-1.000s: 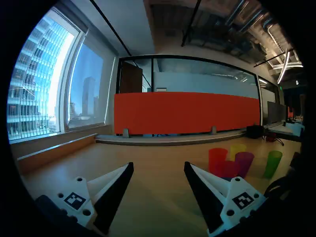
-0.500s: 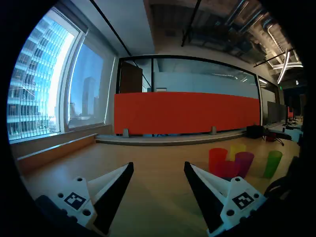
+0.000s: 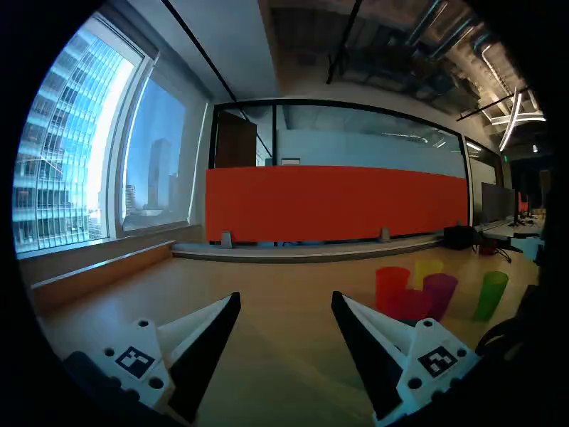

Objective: Pour water

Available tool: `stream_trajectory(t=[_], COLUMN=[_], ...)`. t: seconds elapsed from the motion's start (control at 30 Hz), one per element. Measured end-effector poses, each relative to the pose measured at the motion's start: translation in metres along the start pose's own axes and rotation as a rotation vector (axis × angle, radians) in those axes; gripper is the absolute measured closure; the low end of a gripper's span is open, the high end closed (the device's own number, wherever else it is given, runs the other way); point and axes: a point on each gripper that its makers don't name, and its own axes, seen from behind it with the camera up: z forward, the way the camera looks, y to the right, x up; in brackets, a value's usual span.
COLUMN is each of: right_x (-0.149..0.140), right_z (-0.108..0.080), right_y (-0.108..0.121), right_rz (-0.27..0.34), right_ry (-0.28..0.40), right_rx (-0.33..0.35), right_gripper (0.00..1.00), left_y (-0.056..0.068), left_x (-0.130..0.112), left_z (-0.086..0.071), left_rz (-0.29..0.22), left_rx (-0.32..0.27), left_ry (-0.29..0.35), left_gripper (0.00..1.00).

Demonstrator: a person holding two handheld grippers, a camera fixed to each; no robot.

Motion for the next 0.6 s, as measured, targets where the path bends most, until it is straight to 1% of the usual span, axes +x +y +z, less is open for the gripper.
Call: stream_trajectory(t=[0.6], right_x=[-0.0003], right_z=[-0.0008], right_y=[-0.0008], right_rz=[0.002], right_ry=[-0.004], right_rx=[0.004], right_gripper=[0.00], left_y=[-0.0001], left_x=[-0.0007], left_z=[0.0000], left_rz=[0.000], left_rx=[0.000], left_ry=[0.000], left_gripper=[0.05])
